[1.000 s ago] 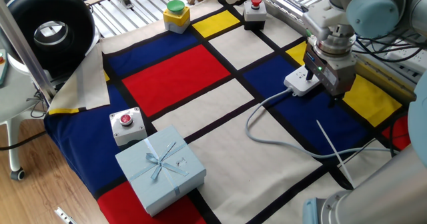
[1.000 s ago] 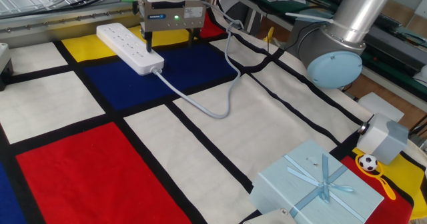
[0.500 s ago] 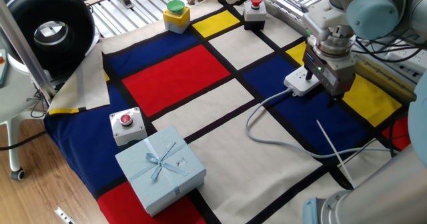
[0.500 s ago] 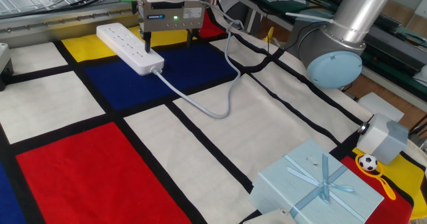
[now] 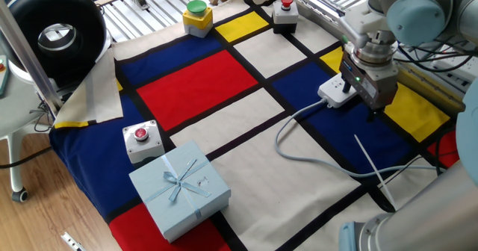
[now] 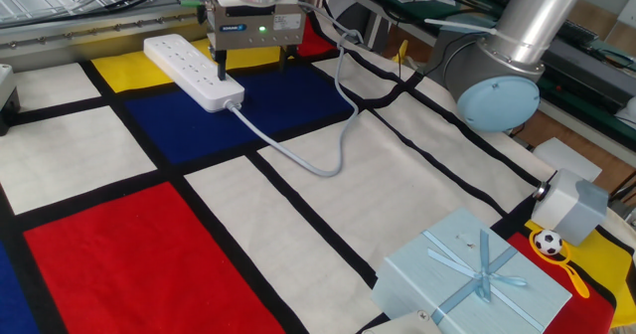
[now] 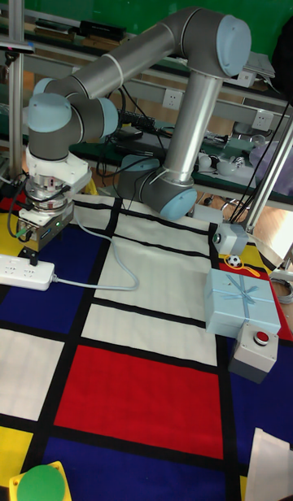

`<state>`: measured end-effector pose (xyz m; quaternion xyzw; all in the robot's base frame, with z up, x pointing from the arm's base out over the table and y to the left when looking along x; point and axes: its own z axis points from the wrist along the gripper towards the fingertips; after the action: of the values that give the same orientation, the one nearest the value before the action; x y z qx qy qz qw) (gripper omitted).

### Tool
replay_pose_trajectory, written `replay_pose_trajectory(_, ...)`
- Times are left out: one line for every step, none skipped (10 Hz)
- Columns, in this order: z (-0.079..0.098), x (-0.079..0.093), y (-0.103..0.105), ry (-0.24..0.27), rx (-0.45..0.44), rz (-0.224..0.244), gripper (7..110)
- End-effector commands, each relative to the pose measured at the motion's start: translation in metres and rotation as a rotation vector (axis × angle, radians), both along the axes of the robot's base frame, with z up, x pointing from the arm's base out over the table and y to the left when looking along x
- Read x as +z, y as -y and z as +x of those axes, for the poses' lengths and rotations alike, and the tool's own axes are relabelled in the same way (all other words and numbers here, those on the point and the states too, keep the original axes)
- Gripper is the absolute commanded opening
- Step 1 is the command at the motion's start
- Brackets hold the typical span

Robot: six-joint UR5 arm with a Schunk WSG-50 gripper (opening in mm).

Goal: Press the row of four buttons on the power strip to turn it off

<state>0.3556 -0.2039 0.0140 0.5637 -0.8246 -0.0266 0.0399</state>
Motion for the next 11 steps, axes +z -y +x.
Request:
replay_pose_trajectory(-0.001,0.001,-0.001,-0.003,-0.018,0.005,22)
replay_pose_trajectory(-0.001,0.002,0.0,-0.004,-0.019,0.002,22)
replay_pose_trajectory(-0.001,0.003,0.001,-0.004,-0.019,-0.004,22)
replay_pose_trajectory(0.0,0.007,0.004,-0.003,-0.019,-0.019,22)
replay_pose_trajectory(0.001,0.009,0.004,-0.003,-0.022,-0.02,22)
replay_pose_trajectory(0.001,0.009,0.002,-0.003,-0.025,-0.014,22)
replay_pose_trajectory(0.002,0.01,0.002,0.002,-0.033,-0.016,22)
replay_pose_trajectory(0.004,0.012,0.006,0.01,-0.046,-0.034,22)
replay_pose_trajectory(0.01,0.015,0.011,0.031,-0.058,-0.056,22)
replay_pose_trajectory(0.013,0.016,0.014,0.042,-0.067,-0.062,22)
replay_pose_trajectory(0.014,0.018,0.022,0.047,-0.065,-0.077,22)
